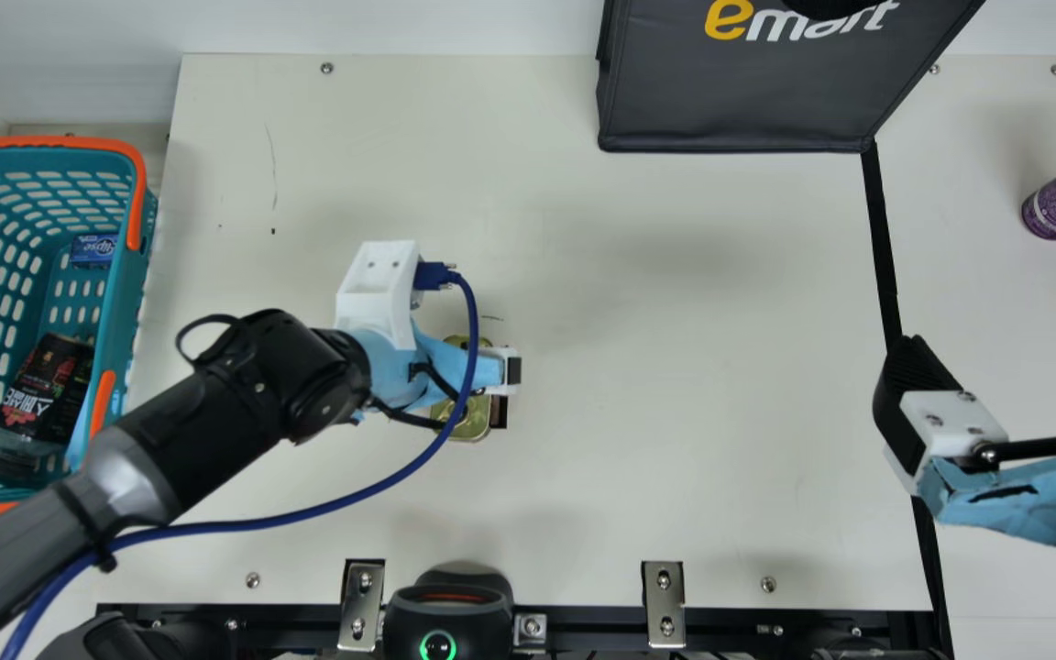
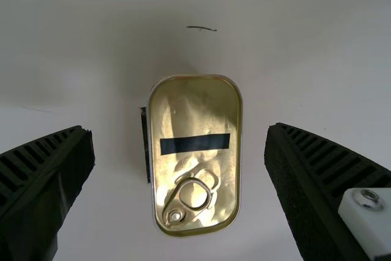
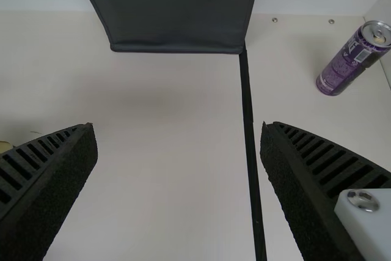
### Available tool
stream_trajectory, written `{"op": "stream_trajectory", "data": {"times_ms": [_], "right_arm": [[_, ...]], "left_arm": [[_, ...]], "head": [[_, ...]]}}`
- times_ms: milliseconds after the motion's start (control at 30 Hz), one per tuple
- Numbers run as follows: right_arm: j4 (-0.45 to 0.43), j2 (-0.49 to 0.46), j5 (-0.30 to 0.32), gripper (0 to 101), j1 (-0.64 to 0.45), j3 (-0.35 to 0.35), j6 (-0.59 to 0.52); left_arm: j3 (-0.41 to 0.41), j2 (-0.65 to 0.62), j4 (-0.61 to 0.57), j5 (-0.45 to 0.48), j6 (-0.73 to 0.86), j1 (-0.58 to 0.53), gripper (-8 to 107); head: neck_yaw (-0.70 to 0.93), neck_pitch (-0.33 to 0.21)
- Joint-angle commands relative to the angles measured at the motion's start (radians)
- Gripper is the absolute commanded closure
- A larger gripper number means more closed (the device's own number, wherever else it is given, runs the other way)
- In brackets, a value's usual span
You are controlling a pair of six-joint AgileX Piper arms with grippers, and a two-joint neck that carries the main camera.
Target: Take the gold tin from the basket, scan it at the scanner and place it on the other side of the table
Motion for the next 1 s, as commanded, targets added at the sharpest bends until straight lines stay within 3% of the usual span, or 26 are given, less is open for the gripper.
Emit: {"op": "stream_trajectory", "data": {"times_ms": [0, 533, 900, 967], "right_arm": [[0.000, 0.000, 0.000, 6, 0.000, 0.000, 0.000], [0.000, 0.000, 0.000, 6, 0.000, 0.000, 0.000], [0.000, 0.000, 0.001, 6, 0.000, 0.000, 0.000], [0.000, 0.000, 0.001, 6, 0.000, 0.000, 0.000]], "left_arm": [[-0.006, 0.012, 0.015, 0.001, -0.014, -0.009, 9], [-0.074, 0.122, 0.185, 0.034, -0.197, -0.092, 9], [-0.102, 0.174, 0.208, 0.067, -0.274, -0.114, 9], [-0.104, 0.178, 0.203, 0.069, -0.279, -0.116, 22]], "head": [[-0.001, -0.029], [-0.001, -0.029], [-0.001, -0.029], [-0.001, -0.029]]}}
